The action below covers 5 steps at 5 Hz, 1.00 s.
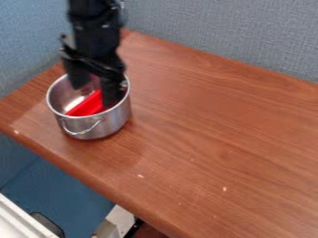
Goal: Move the red object from the metal pot to the table
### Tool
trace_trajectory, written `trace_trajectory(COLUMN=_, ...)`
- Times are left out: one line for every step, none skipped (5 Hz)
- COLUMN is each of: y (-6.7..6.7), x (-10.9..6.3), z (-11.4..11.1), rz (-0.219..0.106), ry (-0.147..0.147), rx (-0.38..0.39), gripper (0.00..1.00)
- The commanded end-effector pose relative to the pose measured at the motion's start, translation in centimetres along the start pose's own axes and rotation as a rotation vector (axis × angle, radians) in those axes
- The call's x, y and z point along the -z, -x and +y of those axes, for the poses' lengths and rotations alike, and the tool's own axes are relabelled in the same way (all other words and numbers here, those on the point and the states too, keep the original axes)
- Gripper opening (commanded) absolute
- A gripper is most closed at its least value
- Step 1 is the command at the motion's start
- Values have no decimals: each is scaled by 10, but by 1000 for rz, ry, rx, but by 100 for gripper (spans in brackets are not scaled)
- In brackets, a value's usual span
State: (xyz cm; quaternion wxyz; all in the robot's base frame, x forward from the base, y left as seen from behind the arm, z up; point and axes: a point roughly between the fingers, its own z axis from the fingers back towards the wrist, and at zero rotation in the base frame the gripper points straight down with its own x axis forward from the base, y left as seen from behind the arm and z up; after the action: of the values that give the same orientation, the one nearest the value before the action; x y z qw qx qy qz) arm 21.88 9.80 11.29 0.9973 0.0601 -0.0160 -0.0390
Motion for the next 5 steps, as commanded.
trace_trajectory(y=7, x=-1, z=25, rz=-71, ry=-41, rx=48, gripper=100)
trace_trajectory(y=14, x=4, z=46, rz=-94, ry=-67, rx=53, gripper=100)
trace_trajectory(y=7, x=6, z=35, rz=-122, ry=-92, rx=106, gripper=100)
trace_trajectory(y=-1, x=12, z=26, rz=-135, ry=-86, rx=156, gripper=100)
trace_trajectory(y=-14, x=27, z=22, rz=-131, ry=-61, rx=124, gripper=100)
